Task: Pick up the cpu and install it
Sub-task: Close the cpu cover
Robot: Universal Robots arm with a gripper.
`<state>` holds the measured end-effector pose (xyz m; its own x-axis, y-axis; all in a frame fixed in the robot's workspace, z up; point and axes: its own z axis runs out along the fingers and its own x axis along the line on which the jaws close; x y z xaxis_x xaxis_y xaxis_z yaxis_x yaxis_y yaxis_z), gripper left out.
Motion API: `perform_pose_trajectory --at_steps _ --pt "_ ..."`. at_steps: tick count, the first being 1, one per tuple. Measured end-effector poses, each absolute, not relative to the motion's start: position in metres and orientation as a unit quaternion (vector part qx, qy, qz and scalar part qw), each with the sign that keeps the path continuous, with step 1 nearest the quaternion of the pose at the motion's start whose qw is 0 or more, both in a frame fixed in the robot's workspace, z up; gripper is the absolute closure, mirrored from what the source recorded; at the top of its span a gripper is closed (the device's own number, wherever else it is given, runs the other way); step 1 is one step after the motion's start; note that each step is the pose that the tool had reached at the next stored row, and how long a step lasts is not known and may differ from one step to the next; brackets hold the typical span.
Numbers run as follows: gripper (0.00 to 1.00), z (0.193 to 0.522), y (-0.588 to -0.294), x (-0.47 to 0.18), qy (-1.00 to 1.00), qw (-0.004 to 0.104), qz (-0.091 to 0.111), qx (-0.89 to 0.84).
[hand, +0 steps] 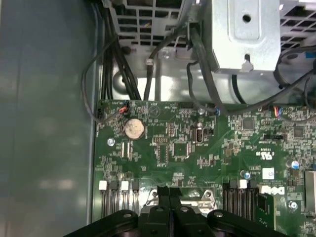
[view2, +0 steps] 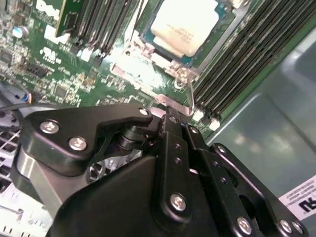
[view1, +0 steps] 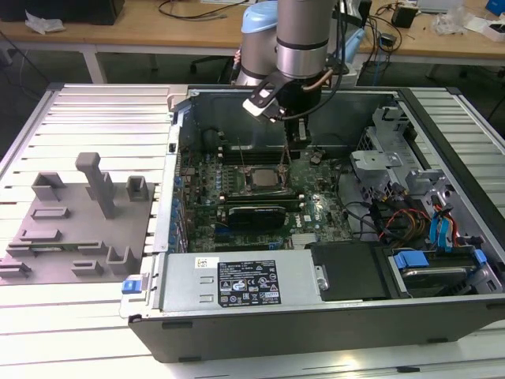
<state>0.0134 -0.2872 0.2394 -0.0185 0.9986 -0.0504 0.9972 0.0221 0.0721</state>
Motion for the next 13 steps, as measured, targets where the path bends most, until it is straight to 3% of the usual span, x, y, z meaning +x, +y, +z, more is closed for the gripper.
perform_pose_trajectory --at_steps 4,13 --pt "0.89 0.239 -0.287 0.014 0.714 0.018 -0.007 0.699" --pt "0.89 0.237 -0.292 0.002 0.715 0.017 -0.008 0.699"
